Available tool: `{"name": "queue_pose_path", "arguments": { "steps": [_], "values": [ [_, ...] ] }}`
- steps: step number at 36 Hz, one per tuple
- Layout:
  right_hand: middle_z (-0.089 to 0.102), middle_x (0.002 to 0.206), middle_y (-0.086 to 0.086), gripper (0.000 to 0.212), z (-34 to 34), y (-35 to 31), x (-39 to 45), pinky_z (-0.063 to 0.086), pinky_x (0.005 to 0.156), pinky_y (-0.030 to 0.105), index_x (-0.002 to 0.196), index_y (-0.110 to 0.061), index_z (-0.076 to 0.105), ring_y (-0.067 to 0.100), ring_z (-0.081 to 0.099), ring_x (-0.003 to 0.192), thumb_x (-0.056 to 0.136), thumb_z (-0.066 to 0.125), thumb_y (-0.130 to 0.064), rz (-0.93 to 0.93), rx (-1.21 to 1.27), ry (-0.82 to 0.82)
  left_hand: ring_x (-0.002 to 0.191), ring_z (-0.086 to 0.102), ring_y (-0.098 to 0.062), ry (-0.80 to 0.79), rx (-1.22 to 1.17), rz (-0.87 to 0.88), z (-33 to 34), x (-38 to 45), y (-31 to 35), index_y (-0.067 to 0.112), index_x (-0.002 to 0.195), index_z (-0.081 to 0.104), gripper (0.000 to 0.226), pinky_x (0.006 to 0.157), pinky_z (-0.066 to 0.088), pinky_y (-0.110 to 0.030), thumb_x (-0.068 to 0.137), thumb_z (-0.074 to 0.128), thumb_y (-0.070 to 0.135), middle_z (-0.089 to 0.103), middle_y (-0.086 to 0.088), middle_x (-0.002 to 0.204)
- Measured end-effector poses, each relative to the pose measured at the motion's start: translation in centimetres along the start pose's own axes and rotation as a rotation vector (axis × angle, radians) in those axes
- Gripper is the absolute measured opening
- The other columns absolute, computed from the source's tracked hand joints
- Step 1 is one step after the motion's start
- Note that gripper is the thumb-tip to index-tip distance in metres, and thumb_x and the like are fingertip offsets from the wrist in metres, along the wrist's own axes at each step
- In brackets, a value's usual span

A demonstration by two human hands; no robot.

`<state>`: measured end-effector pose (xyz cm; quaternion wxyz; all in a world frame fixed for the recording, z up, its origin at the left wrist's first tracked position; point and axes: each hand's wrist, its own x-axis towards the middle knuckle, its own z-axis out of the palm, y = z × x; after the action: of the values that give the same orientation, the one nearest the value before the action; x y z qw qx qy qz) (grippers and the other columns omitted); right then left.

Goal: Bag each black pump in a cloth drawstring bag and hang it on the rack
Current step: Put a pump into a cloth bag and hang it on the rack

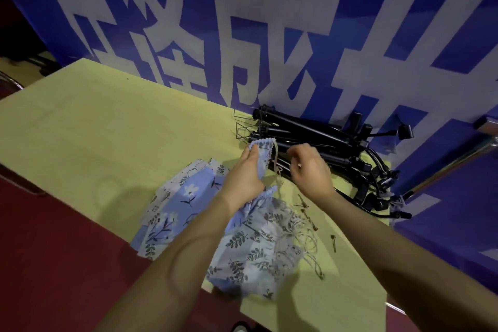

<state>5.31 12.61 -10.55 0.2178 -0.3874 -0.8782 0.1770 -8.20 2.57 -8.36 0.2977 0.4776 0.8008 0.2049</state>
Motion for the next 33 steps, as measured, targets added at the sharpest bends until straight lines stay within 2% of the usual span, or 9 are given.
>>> {"name": "queue_pose_path", "arguments": {
  "steps": [3, 7, 11, 14, 17, 21, 24, 28, 33],
  "values": [
    [0.054, 0.124, 0.013, 0.040, -0.6, 2.3, 2.0, 0.041, 0.092, 0.040, 0.131, -0.007, 0.049, 0.033, 0.050, 0.113, 0.091, 0.047, -0.008, 0.095, -0.187, -0.117, 0.082, 0.054, -0.020, 0.042, 0.007, -0.022, 0.0, 1.5, 1.1, 0.017, 0.152, 0.001, 0.087, 0.061, 0.045, -0.034, 0.085, 0.055, -0.001, -0.004, 0.003, 0.160],
    [0.038, 0.143, 0.014, 0.054, -0.7, 5.4, 4.8, 0.033, 0.103, 0.042, 0.142, -0.009, 0.032, 0.035, 0.038, 0.128, 0.092, 0.049, -0.015, 0.171, -0.343, -0.259, 0.106, 0.057, -0.030, 0.076, 0.062, -0.031, 0.1, 3.5, 2.2, 0.013, 0.151, 0.001, 0.085, 0.064, 0.039, -0.030, 0.088, 0.057, 0.007, -0.001, -0.001, 0.160],
    [0.025, 0.154, 0.013, 0.060, 0.0, 8.0, 7.3, 0.021, 0.114, 0.043, 0.147, -0.008, 0.020, 0.034, 0.024, 0.141, 0.097, 0.046, -0.028, 0.197, -0.425, -0.277, 0.115, 0.054, -0.028, 0.133, 0.091, -0.043, 0.4, 5.1, 2.5, 0.012, 0.151, 0.004, 0.081, 0.081, 0.050, -0.035, 0.089, 0.056, 0.007, 0.001, -0.001, 0.160],
    [0.031, 0.150, 0.015, 0.061, 0.7, 9.1, 8.8, 0.022, 0.113, 0.042, 0.147, -0.007, 0.019, 0.034, 0.029, 0.138, 0.098, 0.044, -0.033, 0.196, -0.490, -0.295, 0.124, 0.049, -0.026, 0.161, 0.083, -0.054, 0.7, 6.1, 2.8, 0.012, 0.151, 0.005, 0.081, 0.088, 0.050, -0.037, 0.089, 0.056, 0.006, 0.001, -0.001, 0.160],
    [0.036, 0.143, 0.016, 0.059, 1.3, 9.5, 10.0, 0.029, 0.108, 0.041, 0.145, -0.006, 0.021, 0.035, 0.036, 0.130, 0.097, 0.047, -0.029, 0.157, -0.574, -0.272, 0.133, 0.039, -0.026, 0.144, 0.073, -0.073, 1.0, 6.8, 2.9, 0.013, 0.151, 0.003, 0.081, 0.091, 0.047, -0.036, 0.090, 0.055, 0.006, -0.001, -0.001, 0.160],
    [0.036, 0.138, 0.018, 0.056, 1.3, 10.0, 11.1, 0.033, 0.104, 0.041, 0.140, -0.009, 0.027, 0.036, 0.039, 0.123, 0.090, 0.053, -0.013, 0.150, -0.641, -0.271, 0.129, 0.044, -0.026, 0.118, 0.096, -0.077, 1.4, 7.6, 2.7, 0.015, 0.152, 0.002, 0.081, 0.085, 0.050, -0.037, 0.090, 0.054, 0.007, -0.003, 0.000, 0.160],
    [0.033, 0.138, 0.019, 0.051, 1.4, 10.3, 11.7, 0.034, 0.102, 0.040, 0.134, -0.009, 0.032, 0.036, 0.039, 0.120, 0.088, 0.055, -0.009, 0.129, -0.681, -0.254, 0.132, 0.041, -0.025, 0.127, 0.125, -0.072, 1.7, 8.1, 2.9, 0.015, 0.152, 0.002, 0.078, 0.079, 0.048, -0.033, 0.092, 0.051, 0.007, -0.004, 0.000, 0.160],
    [0.041, 0.131, 0.018, 0.048, 1.4, 9.9, 12.2, 0.037, 0.098, 0.038, 0.127, -0.007, 0.037, 0.034, 0.043, 0.117, 0.085, 0.060, -0.008, 0.122, -0.693, -0.268, 0.136, 0.036, -0.024, 0.119, 0.131, -0.089, 1.7, 8.3, 3.3, 0.016, 0.152, 0.001, 0.077, 0.085, 0.048, -0.034, 0.092, 0.051, 0.008, -0.004, 0.001, 0.160],
    [0.048, 0.125, 0.017, 0.054, 0.3, 9.9, 13.3, 0.040, 0.094, 0.039, 0.123, -0.006, 0.044, 0.034, 0.047, 0.114, 0.081, 0.071, -0.026, 0.095, -0.714, -0.292, 0.135, 0.037, -0.023, 0.104, 0.113, -0.098, 1.5, 7.9, 3.1, 0.015, 0.151, 0.000, 0.077, 0.083, 0.047, -0.032, 0.093, 0.051, 0.012, -0.006, 0.002, 0.160]
  ]
}}
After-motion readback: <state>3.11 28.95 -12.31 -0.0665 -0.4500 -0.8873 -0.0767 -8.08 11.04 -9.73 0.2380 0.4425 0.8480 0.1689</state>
